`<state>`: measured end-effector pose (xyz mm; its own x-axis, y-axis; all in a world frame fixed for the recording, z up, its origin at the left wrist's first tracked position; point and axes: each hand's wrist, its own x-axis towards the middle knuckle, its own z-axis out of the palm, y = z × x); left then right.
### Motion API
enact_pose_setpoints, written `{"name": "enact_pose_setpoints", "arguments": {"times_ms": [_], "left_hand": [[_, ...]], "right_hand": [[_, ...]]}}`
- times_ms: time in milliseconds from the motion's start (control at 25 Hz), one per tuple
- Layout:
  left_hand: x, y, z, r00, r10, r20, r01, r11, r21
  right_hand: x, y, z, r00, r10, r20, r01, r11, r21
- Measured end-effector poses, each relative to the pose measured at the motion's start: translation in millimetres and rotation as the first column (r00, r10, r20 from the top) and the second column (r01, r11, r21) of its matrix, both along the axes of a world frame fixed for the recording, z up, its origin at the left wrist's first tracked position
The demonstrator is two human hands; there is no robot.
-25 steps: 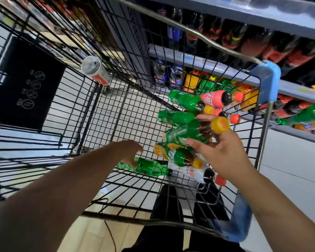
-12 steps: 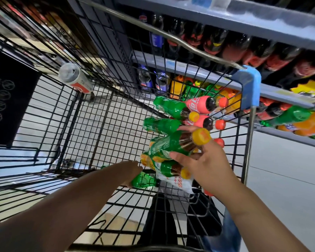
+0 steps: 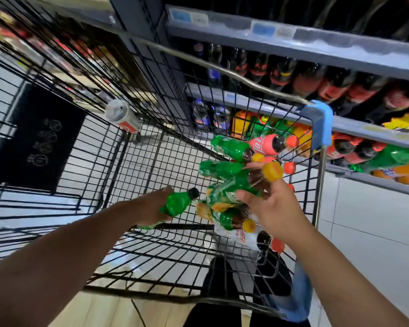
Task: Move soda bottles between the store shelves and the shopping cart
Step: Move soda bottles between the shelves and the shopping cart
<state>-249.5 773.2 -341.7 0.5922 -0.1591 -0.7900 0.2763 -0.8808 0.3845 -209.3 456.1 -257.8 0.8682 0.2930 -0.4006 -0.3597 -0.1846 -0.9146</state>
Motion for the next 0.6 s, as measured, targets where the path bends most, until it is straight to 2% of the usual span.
{"name": "enact_pose_setpoints", "arguments": {"times_ms": [120,280,440,600], "left_hand": [[4,9,35,0.978,0.197,0.061,-0.19,0.976,-0.111],[11,-19,102,0.873,0.469,0.134,-0.383,0.829,-0.408],[17,-66,173,0.786,0.615,0.061,-0.412,0.595,-0.691],[30,-117,231,0.776,0.629,0.054,-0.325,0.471,-0.82]], "right_hand": [[7,-2,23,0.997,-0.075,0.004,0.075,0.997,-0.026],[15,-11,66,0.985,-0.123,0.119,0.13,0.99,-0.053],[17,-22,109,0.968,-0.206,0.144,0.203,0.979,0.038],[12,-38,167,0.926,-0.277,0.258,0.267,0.961,0.073]]}}
